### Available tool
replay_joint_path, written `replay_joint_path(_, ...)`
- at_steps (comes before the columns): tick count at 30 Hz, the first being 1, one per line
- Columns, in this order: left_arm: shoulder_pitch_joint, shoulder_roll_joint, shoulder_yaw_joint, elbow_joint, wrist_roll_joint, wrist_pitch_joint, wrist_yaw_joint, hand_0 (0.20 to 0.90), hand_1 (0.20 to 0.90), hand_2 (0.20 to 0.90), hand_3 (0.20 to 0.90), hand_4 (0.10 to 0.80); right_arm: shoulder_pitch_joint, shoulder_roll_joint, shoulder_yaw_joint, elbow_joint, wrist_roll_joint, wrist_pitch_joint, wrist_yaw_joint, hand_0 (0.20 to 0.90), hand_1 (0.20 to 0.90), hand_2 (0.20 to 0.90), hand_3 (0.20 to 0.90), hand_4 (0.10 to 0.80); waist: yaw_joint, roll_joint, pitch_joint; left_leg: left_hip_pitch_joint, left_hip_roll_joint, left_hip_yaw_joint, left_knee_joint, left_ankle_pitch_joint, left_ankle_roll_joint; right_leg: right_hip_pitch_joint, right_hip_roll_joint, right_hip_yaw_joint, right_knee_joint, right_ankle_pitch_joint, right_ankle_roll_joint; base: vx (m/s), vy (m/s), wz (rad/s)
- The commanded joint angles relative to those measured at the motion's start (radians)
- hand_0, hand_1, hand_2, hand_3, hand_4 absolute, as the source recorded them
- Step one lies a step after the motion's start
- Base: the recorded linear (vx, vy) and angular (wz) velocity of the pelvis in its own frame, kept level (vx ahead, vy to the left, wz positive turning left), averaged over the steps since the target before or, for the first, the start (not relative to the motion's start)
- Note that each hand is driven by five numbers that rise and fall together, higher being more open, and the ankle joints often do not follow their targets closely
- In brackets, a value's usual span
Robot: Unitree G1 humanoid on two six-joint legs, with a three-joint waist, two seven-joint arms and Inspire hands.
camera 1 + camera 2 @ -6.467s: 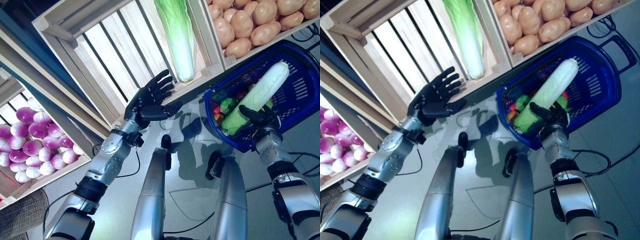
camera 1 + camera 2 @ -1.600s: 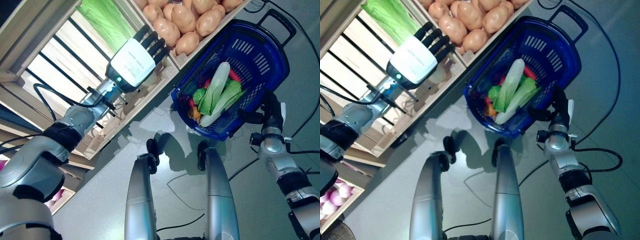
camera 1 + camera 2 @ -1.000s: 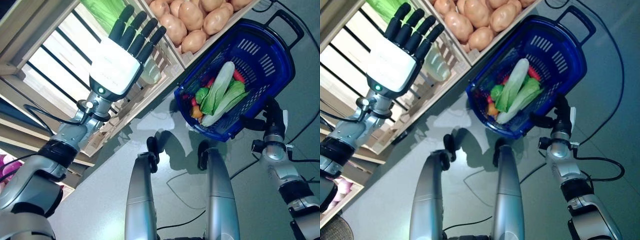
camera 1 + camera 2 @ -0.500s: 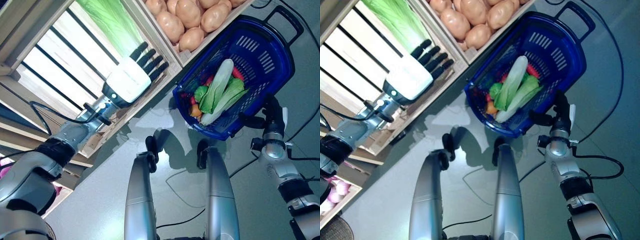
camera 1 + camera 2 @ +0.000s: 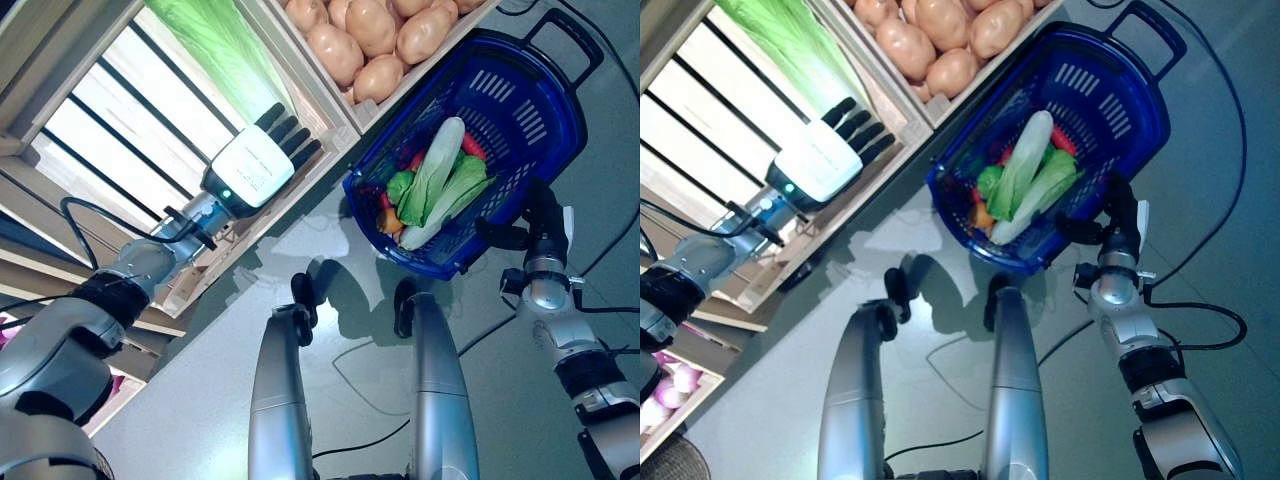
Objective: Put vegetables into the basket
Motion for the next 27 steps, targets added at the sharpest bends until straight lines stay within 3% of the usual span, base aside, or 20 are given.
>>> replay_joint_path(1, -0.136, 0.019, 0.059, 0.022, 0.008, 0.116, 0.065, 0.900, 0.900, 0.900, 0.900, 0.800, -0.081, -0.068, -0.026, -0.029, 0.023, -0.041, 0.014, 0.900, 0.900, 0.900, 0.900, 0.800, -0.005, -0.008, -0.003, 0.063, 0.032, 0.037, 0.033, -0.142, -0.004, 0.046, -0.027, 0.007, -0.096, 0.110, 0.013, 0.000, 0.000, 0.00)
replay_joint_path(8, -0.174, 0.006, 0.062, 0.091, -0.066, 0.175, 0.083, 0.900, 0.900, 0.900, 0.900, 0.800, -0.085, -0.071, -0.028, -0.021, 0.026, -0.035, 0.022, 0.900, 0.900, 0.900, 0.900, 0.800, -0.014, -0.017, -0.003, 0.054, 0.037, 0.037, 0.057, -0.150, -0.001, 0.036, -0.027, 0.011, -0.075, 0.107, 0.010, 0.007, 0.011, -0.02)
replay_joint_path(19, -0.204, -0.009, 0.068, 0.131, -0.074, 0.171, 0.108, 0.900, 0.900, 0.900, 0.900, 0.800, -0.097, -0.064, -0.023, -0.018, 0.020, -0.028, 0.030, 0.900, 0.900, 0.900, 0.900, 0.800, -0.019, -0.021, -0.003, 0.054, 0.041, 0.040, 0.050, -0.141, -0.003, 0.036, -0.024, 0.013, -0.078, 0.110, 0.008, 0.001, 0.004, -0.01)
replay_joint_path(20, -0.201, -0.011, 0.073, 0.135, -0.090, 0.173, 0.116, 0.806, 0.806, 0.806, 0.806, 0.737, -0.097, -0.062, -0.024, -0.019, 0.018, -0.029, 0.029, 0.900, 0.900, 0.900, 0.900, 0.800, -0.019, -0.022, -0.003, 0.056, 0.040, 0.040, 0.046, -0.139, -0.004, 0.038, -0.024, 0.013, -0.081, 0.112, 0.009, 0.000, 0.000, 0.00)
replay_joint_path(21, -0.197, -0.015, 0.077, 0.139, -0.078, 0.165, 0.111, 0.585, 0.585, 0.585, 0.585, 0.590, -0.096, -0.060, -0.026, -0.022, 0.018, -0.030, 0.027, 0.900, 0.900, 0.900, 0.900, 0.800, -0.019, -0.021, -0.003, 0.057, 0.039, 0.041, 0.043, -0.138, -0.004, 0.039, -0.024, 0.013, -0.084, 0.113, 0.009, 0.000, 0.000, 0.00)
replay_joint_path(22, -0.198, -0.015, 0.074, 0.134, -0.076, 0.160, 0.100, 0.300, 0.300, 0.300, 0.300, 0.400, -0.095, -0.059, -0.028, -0.023, 0.012, -0.031, 0.027, 0.900, 0.900, 0.900, 0.900, 0.800, -0.020, -0.020, -0.003, 0.057, 0.039, 0.042, 0.045, -0.140, -0.004, 0.038, -0.024, 0.014, -0.084, 0.113, 0.009, 0.000, 0.000, 0.00)
replay_joint_path(27, -0.193, -0.022, 0.074, 0.146, -0.065, 0.155, 0.090, 0.300, 0.300, 0.300, 0.300, 0.400, -0.103, -0.055, -0.028, -0.025, 0.003, -0.023, 0.025, 0.900, 0.900, 0.900, 0.900, 0.800, -0.022, -0.020, -0.003, 0.060, 0.037, 0.042, 0.039, -0.138, -0.004, 0.042, -0.021, 0.016, -0.093, 0.117, 0.011, 0.000, 0.000, 0.00)
